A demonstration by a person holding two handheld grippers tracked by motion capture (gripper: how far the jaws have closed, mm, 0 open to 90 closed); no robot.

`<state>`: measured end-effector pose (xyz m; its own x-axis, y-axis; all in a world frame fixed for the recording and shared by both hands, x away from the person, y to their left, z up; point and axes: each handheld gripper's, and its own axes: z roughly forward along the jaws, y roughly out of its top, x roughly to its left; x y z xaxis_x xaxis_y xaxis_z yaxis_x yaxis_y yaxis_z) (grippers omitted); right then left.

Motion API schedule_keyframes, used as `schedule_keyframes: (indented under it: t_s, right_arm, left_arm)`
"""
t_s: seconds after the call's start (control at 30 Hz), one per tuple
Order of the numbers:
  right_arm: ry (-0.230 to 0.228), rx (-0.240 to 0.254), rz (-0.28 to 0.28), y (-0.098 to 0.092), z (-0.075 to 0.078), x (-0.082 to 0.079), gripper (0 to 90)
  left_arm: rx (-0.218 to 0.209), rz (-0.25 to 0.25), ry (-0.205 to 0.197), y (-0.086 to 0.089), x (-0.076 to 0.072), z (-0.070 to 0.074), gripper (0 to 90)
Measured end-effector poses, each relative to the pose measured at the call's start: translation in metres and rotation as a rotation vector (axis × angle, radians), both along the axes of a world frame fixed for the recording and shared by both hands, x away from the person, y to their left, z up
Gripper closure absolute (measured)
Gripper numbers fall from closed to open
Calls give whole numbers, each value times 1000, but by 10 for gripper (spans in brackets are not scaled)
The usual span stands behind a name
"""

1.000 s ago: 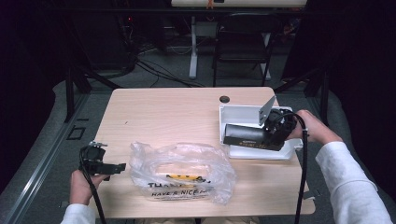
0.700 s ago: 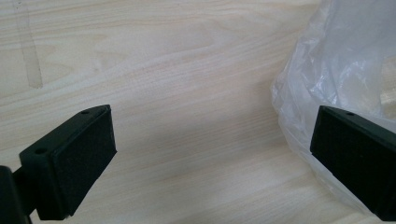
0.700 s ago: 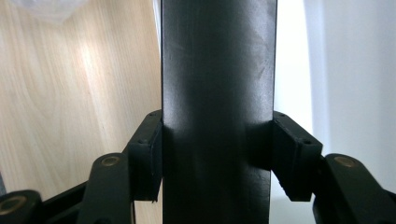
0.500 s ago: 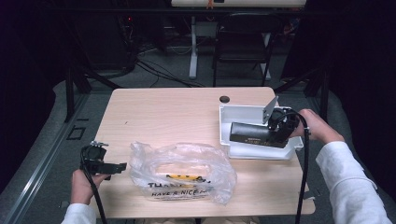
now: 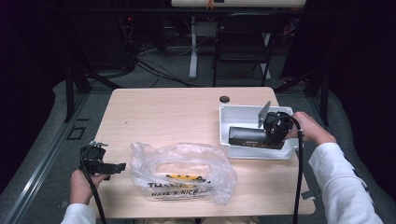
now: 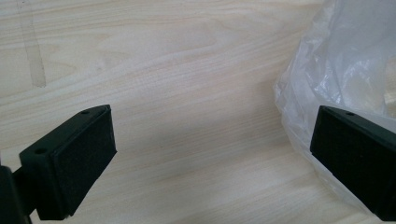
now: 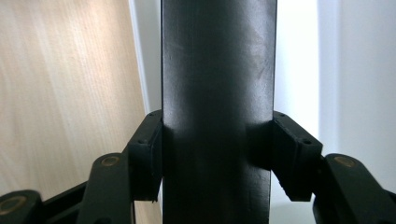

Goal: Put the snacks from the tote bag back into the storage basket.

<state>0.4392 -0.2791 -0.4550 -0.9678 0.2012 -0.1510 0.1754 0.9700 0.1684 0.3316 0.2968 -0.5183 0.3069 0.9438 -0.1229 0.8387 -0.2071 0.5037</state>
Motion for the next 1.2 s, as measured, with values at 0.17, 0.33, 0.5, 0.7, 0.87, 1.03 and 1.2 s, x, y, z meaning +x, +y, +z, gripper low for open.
schedule_keyframes:
  t_s: [0.17, 0.33, 0.5, 0.7, 0.87, 1.03, 1.2]
  right_arm:
    - [18, -7, -2, 0, -10, 4, 428]
    - [31, -15, 1, 2, -22, 6, 428]
    - [46, -13, 10, 4, -29, 8, 427]
    - [60, -11, 14, 4, -35, 12, 427]
    - [66, -26, 22, 4, -41, 12, 425]
    - [66, -21, 14, 2, -47, 12, 424]
    - [60, -54, 13, 0, -48, 14, 417]
  left_arm:
    - [2, -4, 10, 0, 0, 1, 0]
    - [3, -4, 6, 0, 0, 0, 0]
    - [6, -4, 4, 0, 0, -1, 0]
    - [7, -3, 8, 0, 1, -2, 0]
    - [8, 0, 11, 0, 0, -2, 0]
    - [11, 0, 12, -1, 0, -2, 0]
    - [13, -3, 12, -1, 1, -3, 0]
